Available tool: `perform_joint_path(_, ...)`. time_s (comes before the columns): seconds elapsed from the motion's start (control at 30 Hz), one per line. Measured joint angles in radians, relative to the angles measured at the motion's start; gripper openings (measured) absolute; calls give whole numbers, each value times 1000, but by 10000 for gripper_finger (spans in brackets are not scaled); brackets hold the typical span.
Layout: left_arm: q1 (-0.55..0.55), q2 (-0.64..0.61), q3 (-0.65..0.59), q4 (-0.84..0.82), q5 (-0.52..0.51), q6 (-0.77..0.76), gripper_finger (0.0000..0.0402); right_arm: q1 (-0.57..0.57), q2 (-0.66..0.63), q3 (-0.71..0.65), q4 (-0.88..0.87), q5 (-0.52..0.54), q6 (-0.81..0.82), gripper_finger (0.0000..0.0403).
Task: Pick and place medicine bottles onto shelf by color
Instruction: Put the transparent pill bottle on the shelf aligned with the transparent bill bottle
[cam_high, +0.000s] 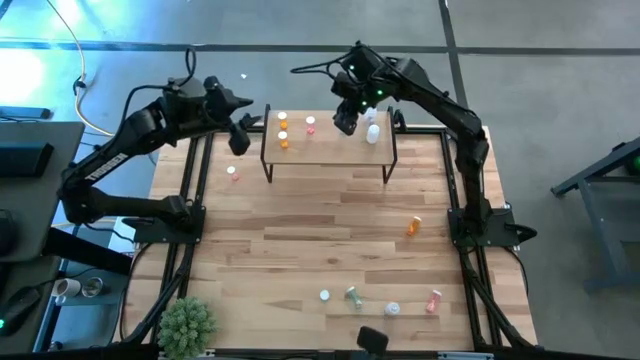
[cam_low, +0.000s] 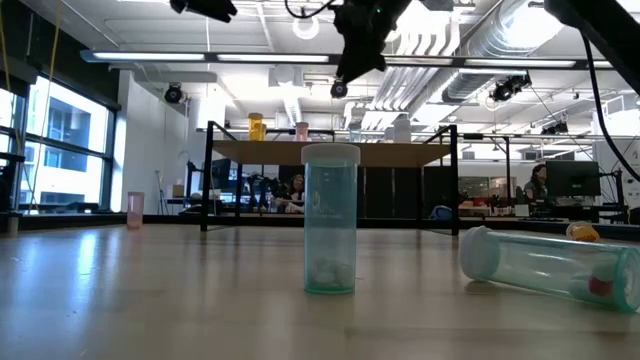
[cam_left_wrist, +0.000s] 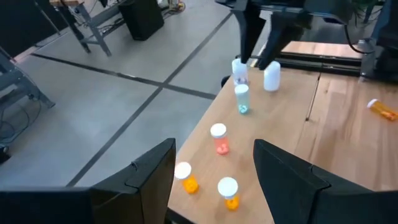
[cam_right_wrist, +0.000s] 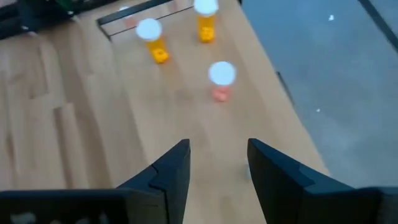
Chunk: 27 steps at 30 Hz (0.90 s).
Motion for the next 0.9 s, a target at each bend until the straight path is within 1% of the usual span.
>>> perform_joint_path(0.23,-1,-53,0,-99,16,0,207,75,-11,-2,-26,-1,62,152)
perform_joint_path(0.4,0,-74,0,-194,106,0,207,137,-11,-3,-80,-3,81,152)
perform_joint_path(0.47,-1,-83,-22,-200,136,0,207,163,-11,-3,-104,-3,82,152)
perform_joint_path(0.6,-1,-105,-106,-206,178,-12,207,211,-11,-4,-110,-2,92,152)
perform_joint_path(0.73,-1,-135,-161,-208,184,-12,207,253,-10,-62,-120,5,132,152)
perform_joint_path(0.9,-1,-169,-182,-201,175,0,207,305,-10,-175,-135,11,197,152)
